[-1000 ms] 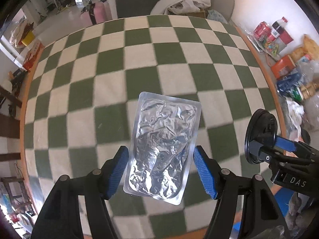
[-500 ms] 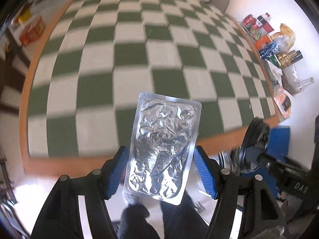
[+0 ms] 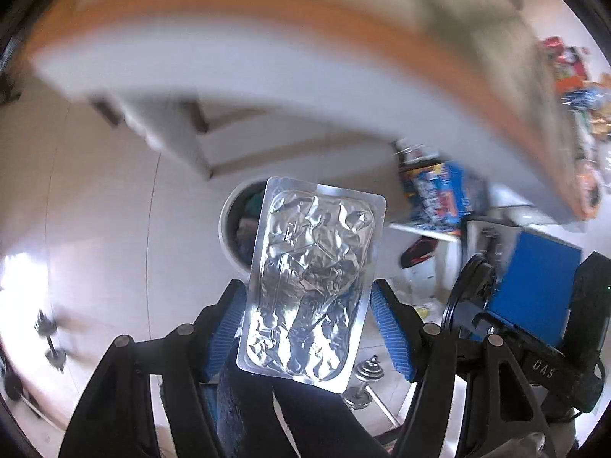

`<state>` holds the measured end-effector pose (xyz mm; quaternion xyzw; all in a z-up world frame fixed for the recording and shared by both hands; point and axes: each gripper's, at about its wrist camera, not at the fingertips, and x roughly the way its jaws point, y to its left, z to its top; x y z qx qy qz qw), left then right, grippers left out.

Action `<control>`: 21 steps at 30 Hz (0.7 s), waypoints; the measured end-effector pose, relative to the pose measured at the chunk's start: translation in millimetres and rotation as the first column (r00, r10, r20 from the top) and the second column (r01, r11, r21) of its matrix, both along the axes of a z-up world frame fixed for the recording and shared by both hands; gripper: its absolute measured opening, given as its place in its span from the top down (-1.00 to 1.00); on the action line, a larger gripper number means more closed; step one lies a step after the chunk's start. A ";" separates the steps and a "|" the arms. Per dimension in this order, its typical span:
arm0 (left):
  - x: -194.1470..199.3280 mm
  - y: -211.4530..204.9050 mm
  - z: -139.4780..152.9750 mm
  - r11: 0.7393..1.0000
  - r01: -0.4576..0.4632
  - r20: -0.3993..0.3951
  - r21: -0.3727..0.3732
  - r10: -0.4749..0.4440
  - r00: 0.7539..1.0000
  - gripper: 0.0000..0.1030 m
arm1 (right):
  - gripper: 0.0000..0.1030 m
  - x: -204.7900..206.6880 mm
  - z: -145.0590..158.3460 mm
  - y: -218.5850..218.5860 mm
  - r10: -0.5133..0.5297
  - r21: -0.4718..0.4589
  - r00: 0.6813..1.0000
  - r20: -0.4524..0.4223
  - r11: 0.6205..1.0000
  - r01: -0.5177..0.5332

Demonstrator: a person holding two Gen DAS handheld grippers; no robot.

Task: Collect trash
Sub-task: 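Carry the blister pack and lid over the bin and open both tools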

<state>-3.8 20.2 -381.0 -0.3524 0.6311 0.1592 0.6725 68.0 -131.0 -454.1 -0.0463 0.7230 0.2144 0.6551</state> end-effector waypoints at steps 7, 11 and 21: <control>3.5 11.6 -162.2 0.996 -0.073 -0.082 -0.058 0.069 0.994 -0.26 | -0.65 18.9 -158.6 8.5 -0.036 0.032 0.994 -0.104 0.999 0.040; 17.0 20.7 -247.8 0.990 -0.056 -0.106 -0.126 0.043 0.993 -0.27 | -0.65 41.3 -245.5 35.1 -0.024 0.036 0.988 -0.150 0.999 0.030; -9.2 59.7 -293.9 0.996 -0.092 -0.127 0.002 0.092 0.988 -0.97 | -0.99 55.2 -375.7 76.1 0.049 0.011 0.956 -0.289 0.999 -0.048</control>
